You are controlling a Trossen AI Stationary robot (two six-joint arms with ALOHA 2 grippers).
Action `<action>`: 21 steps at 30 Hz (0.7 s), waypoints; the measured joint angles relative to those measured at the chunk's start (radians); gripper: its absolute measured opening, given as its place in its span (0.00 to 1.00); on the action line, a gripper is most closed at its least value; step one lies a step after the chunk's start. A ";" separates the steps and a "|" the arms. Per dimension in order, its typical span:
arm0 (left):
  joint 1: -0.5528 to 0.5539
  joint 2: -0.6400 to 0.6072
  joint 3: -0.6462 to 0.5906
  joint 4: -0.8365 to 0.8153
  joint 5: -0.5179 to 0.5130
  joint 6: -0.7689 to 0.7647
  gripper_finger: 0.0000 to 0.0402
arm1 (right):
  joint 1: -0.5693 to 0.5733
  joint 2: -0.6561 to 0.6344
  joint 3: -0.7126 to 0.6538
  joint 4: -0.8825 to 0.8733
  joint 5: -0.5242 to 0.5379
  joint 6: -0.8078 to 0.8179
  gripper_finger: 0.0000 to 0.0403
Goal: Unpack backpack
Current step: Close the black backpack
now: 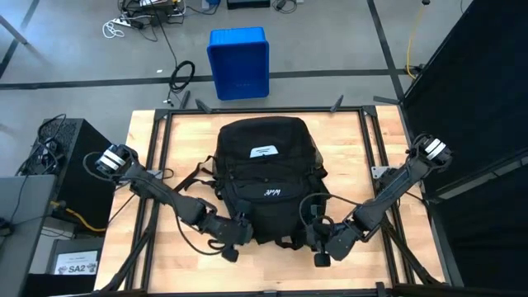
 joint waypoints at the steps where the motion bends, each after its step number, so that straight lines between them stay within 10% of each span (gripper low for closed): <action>1: 0.009 0.000 0.000 -0.009 -0.018 0.018 0.15 | -0.008 0.000 -0.007 -0.002 0.000 0.003 0.32; 21: 0.172 0.000 0.032 -0.229 -0.174 0.190 0.15 | -0.112 0.000 -0.026 0.097 -0.007 -0.200 0.38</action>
